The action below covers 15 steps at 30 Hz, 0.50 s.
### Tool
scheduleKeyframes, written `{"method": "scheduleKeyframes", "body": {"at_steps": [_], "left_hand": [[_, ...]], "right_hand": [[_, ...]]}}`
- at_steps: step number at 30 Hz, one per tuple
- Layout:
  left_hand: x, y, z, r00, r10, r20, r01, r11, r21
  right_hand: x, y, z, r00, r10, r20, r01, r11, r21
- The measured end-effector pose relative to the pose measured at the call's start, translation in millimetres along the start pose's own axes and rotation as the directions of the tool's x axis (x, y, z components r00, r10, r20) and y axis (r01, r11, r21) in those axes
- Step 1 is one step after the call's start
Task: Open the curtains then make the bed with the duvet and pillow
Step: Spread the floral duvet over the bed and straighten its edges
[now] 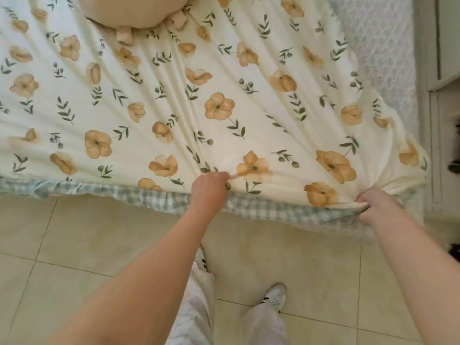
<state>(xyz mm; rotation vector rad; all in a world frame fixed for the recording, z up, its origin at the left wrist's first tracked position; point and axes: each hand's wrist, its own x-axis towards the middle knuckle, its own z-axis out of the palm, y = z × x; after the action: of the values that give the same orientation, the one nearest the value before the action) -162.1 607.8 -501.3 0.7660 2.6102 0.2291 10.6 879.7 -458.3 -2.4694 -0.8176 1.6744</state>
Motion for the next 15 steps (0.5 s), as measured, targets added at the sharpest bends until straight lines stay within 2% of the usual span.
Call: {"method": "scheduleKeyframes", "body": {"at_steps": [5, 7, 9, 10, 15], "left_hand": [[-13, -14, 21, 0.99, 0.044, 0.131, -0.051, 0.997, 0.051], [-16, -3, 25, 0.965, 0.093, 0.244, -0.107, 0.993, 0.043], [-18, 20, 27, 0.924, 0.141, 0.354, -0.136, 0.99, -0.041], [-19, 34, 27, 0.917, 0.163, 0.365, -0.146, 0.987, -0.073], [-19, 123, 28, 0.982, 0.148, 0.115, -0.114, 0.959, -0.261]], "right_hand": [[25, 25, -10, 0.96, 0.091, 0.265, -0.121, 0.988, 0.1], [34, 21, -16, 0.952, 0.093, 0.292, -0.133, 0.984, 0.118], [44, 16, -25, 0.964, 0.054, 0.259, -0.101, 0.98, 0.172], [47, 13, -31, 0.972, 0.018, 0.235, -0.066, 0.978, 0.198], [55, -10, -76, 0.976, -0.166, 0.138, 0.139, 0.973, 0.186]]}}
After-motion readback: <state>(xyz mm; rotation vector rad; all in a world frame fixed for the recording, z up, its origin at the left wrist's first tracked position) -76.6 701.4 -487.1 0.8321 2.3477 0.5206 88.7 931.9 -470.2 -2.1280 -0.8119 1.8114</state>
